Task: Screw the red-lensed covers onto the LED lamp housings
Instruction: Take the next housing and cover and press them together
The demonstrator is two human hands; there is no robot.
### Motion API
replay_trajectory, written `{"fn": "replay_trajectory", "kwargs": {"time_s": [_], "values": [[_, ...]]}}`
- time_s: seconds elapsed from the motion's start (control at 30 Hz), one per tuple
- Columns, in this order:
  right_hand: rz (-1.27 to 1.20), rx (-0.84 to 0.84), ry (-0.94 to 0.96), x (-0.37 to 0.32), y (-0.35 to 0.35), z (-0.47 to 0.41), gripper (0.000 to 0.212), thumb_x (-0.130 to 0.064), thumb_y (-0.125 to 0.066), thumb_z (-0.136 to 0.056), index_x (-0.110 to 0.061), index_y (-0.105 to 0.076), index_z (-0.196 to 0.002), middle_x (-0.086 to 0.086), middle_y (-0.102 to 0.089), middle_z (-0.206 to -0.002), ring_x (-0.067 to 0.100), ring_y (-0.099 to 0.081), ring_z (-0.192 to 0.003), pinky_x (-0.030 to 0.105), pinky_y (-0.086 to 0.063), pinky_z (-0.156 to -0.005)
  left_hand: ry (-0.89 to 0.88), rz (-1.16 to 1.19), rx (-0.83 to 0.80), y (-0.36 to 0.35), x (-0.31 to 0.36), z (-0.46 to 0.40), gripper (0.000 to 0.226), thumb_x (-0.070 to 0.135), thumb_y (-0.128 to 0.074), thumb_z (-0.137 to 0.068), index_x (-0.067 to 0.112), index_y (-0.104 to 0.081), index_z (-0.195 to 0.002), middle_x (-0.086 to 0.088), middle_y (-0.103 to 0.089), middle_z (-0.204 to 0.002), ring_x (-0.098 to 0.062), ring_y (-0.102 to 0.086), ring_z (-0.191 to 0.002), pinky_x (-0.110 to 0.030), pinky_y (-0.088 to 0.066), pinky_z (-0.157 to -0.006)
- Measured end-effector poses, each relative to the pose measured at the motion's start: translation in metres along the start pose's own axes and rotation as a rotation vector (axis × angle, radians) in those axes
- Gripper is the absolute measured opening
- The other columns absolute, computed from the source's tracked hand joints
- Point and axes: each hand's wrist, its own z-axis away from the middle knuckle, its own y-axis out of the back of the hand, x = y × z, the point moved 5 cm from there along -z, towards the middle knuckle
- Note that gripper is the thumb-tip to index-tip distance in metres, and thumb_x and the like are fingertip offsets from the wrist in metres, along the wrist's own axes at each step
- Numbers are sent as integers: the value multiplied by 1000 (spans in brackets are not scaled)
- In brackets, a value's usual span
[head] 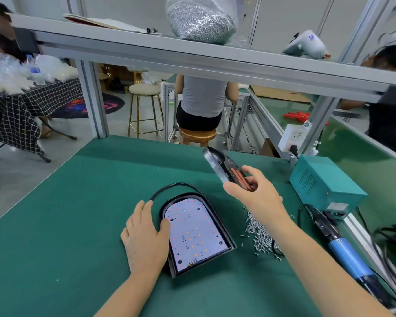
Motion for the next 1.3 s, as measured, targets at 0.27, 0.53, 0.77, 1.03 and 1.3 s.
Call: {"fn": "replay_trajectory", "kwargs": {"time_s": [0.27,0.53,0.77,1.03,1.3], "values": [[116,76,72,1,-6,53,69,-72,-60,-55,-51,-49,-119,-25,-53,-111,2,-47,-110,24,-14,-98,0,2,55,2,7,-23,45,30,-55,-91,17,-49,-133,-1,-48,-138,-23,-33,-130,-40,-21,-105],[337,269,205,4,-20,84,82,-75,-48,-56,-42,-47,-131,-22,-40,-115,-5,-32,-111,21,-9,-94,-34,-307,-101,-5,19,-49,18,18,-50,-84,12,-64,-75,-4,-56,-81,-27,-41,-82,-34,-31,-71],[240,332,168,16,-11,102,75,-74,-56,-58,-44,-47,-127,-23,-43,-122,-5,-34,-116,25,-11,-102,177,465,-79,-4,11,-38,25,12,-48,-87,16,-35,-65,2,-36,-60,-18,-28,-52,-29,-20,-49],[270,392,203,20,-15,119,80,-73,-55,-56,-38,-54,-128,-21,-43,-121,-4,-35,-111,15,-5,-101,661,1193,-438,-14,16,-18,19,20,-55,-94,9,-64,-82,-6,-72,-68,-22,-67,-56,-30,-51,-56],[297,371,264,4,-41,129,82,-68,-60,-56,-26,-62,-126,-6,-53,-123,9,-46,-111,36,-22,-95,594,1430,-652,-19,23,-9,36,35,-52,-93,8,-76,-92,-13,-74,-98,-25,-72,-81,-38,-52,-72]]}}
